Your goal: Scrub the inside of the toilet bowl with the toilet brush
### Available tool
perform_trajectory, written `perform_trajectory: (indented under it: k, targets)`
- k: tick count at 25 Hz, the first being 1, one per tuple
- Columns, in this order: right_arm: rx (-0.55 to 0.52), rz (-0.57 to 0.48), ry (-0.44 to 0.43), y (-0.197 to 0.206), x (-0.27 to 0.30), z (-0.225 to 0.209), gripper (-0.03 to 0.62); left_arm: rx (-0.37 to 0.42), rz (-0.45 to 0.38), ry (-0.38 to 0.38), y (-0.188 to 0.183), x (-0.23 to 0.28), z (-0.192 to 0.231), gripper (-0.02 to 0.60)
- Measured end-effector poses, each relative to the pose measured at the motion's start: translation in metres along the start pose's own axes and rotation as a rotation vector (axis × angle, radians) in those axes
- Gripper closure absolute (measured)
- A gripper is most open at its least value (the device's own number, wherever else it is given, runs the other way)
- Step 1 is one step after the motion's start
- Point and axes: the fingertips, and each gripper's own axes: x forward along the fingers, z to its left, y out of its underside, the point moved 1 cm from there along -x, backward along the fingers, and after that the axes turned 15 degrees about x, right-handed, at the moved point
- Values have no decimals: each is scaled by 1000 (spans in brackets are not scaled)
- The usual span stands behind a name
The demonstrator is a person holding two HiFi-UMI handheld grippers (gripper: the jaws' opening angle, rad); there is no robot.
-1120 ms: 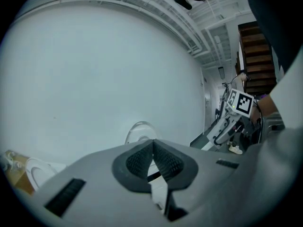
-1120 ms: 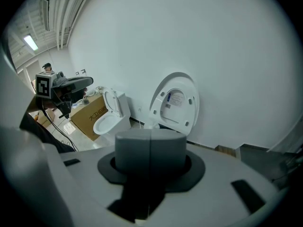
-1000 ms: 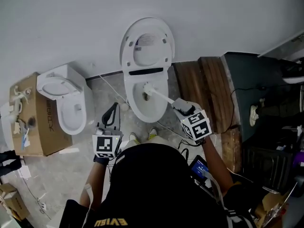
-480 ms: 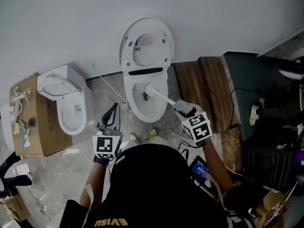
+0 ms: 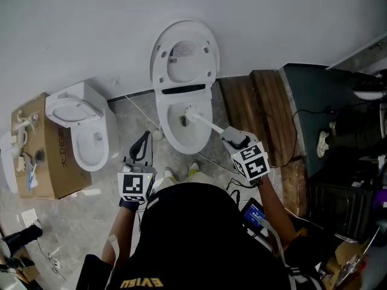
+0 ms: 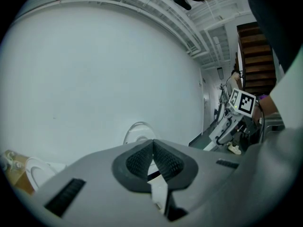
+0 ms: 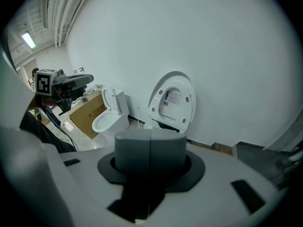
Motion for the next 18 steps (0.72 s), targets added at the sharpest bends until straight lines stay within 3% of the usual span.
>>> perform_trajectory:
  k: [18]
  targets:
    - [4, -21, 34, -2, -12, -7, 445, 5, -11, 10, -2, 1, -4, 571]
